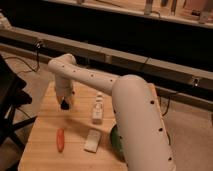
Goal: Place the eraser on the white sponge
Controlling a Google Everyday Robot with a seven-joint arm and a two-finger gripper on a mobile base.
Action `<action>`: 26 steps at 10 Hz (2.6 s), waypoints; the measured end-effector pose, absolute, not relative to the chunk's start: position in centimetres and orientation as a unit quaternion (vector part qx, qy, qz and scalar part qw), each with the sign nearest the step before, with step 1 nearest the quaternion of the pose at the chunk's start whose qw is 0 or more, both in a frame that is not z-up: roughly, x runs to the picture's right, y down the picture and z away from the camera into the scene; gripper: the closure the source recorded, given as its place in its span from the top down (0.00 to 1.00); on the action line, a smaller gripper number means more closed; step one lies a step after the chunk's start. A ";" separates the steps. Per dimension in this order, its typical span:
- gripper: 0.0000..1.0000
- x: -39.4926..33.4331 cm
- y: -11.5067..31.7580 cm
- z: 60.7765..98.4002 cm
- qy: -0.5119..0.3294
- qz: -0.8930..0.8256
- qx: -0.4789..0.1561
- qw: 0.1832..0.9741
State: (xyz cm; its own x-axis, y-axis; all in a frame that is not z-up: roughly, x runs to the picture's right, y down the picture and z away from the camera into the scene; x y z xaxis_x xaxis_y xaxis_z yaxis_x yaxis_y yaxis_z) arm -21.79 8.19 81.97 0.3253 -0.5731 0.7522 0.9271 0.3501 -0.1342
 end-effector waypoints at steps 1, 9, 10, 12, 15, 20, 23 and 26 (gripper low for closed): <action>0.04 -21.8 8.0 81.9 -0.308 -0.492 -0.286 0.762; 0.04 -20.0 9.3 78.6 -0.309 -0.494 -0.285 0.761; 0.04 -19.6 9.5 78.3 -0.310 -0.493 -0.285 0.762; 0.04 -17.6 10.3 76.7 -0.310 -0.485 -0.285 0.766; 0.04 -16.7 11.2 75.9 -0.310 -0.483 -0.285 0.768; 0.04 -14.6 14.3 74.2 -0.312 -0.476 -0.287 0.771; 0.04 -13.7 15.6 73.3 -0.315 -0.471 -0.288 0.772; 0.04 -12.2 17.5 72.2 -0.316 -0.467 -0.289 0.774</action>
